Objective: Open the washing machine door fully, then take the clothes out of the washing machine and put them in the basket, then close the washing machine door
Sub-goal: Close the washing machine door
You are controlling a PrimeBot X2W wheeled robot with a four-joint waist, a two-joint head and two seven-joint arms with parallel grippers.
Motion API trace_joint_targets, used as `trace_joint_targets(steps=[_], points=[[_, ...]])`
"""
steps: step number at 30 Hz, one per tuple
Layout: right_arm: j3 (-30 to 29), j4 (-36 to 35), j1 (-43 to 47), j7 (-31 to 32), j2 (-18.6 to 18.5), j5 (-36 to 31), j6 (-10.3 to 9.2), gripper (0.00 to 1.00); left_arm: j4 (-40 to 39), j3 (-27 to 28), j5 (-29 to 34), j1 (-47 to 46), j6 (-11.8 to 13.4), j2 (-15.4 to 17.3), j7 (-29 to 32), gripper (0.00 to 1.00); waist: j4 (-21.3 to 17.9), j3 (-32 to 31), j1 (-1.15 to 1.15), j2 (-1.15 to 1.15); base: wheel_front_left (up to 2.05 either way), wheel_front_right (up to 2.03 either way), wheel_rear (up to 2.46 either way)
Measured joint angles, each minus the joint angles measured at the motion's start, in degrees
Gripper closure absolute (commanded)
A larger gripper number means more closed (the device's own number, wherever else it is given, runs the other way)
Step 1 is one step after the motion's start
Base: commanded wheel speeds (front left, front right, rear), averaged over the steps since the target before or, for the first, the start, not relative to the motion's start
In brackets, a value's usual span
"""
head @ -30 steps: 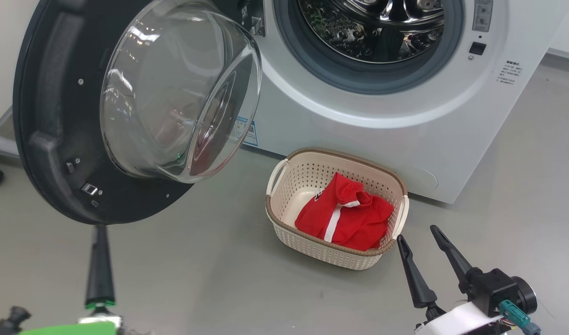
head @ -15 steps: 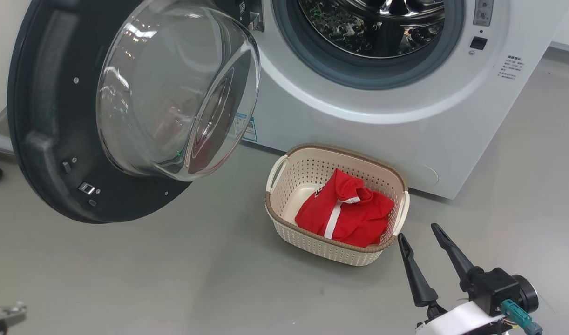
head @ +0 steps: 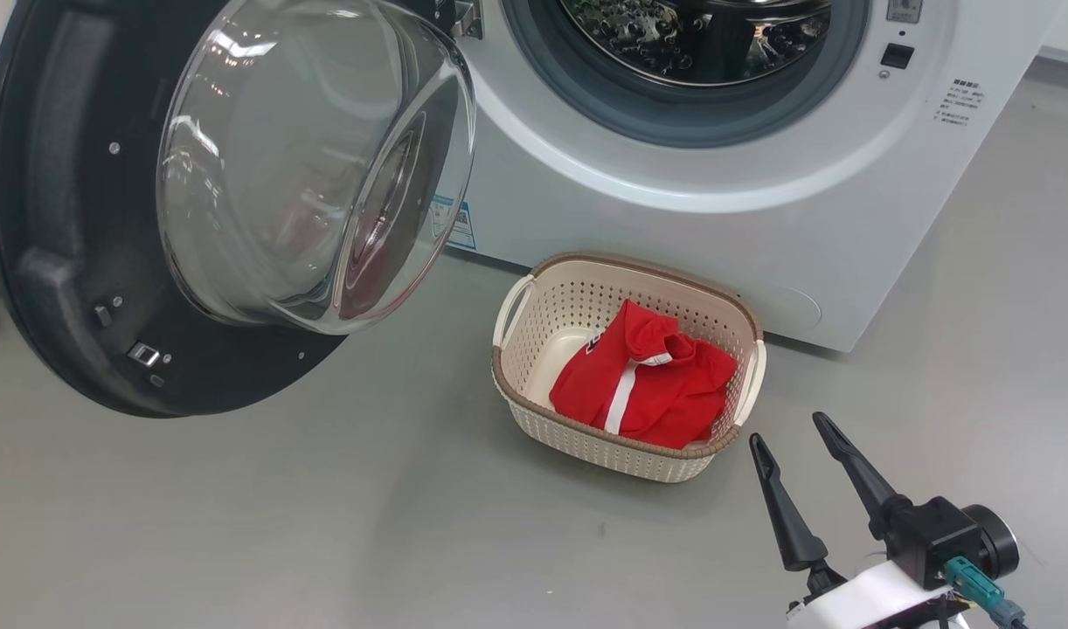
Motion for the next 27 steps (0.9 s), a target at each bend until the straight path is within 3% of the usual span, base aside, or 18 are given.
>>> trace_joint_targets(steps=[12,27], points=[[0.9,-1.3,-2.2,0.5,-1.2,-0.1,0.23,0.00,8.2,-1.3,-5.8,-5.8,2.3,5.2,9.3,1.00,-2.4,2.7,0.00,0.00,0.00,0.00,0.00],[-0.3,-2.4,-3.3,1.0,-2.7,0.0,0.25,0.00,15.0,-3.8,-6.8,-12.0,2.5,6.0,14.1,1.00,-5.4,6.8,0.00,0.00,0.00,0.00,0.00]])
